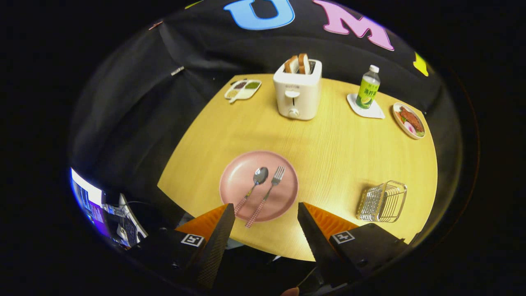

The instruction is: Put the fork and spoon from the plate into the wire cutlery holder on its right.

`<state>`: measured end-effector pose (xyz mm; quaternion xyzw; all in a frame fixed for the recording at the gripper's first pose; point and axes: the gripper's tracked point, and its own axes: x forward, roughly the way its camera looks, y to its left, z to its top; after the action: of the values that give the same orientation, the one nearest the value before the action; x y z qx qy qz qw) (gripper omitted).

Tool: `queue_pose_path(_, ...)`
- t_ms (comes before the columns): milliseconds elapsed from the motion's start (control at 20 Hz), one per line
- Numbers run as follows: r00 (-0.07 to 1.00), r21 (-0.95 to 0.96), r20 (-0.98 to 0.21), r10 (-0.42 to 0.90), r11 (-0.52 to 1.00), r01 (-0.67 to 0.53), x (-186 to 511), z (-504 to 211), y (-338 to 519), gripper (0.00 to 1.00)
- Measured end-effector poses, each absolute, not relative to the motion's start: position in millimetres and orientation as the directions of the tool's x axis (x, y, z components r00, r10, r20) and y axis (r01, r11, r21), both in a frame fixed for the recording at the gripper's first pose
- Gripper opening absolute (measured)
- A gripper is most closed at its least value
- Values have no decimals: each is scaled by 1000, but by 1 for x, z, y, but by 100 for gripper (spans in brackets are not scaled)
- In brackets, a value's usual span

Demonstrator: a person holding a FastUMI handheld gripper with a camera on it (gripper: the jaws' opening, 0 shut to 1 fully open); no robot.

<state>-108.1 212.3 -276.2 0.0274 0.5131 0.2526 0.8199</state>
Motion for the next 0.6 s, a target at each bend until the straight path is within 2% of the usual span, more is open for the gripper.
queue_pose_path(400,228,235,-906,358,870,-434,-118,-352,248,90)
queue_pose_path(550,201,196,-931,304,883,-427,-116,-377,251,80)
queue_pose_path(600,187,198,-936,298,885,-421,-118,-383,254,80)
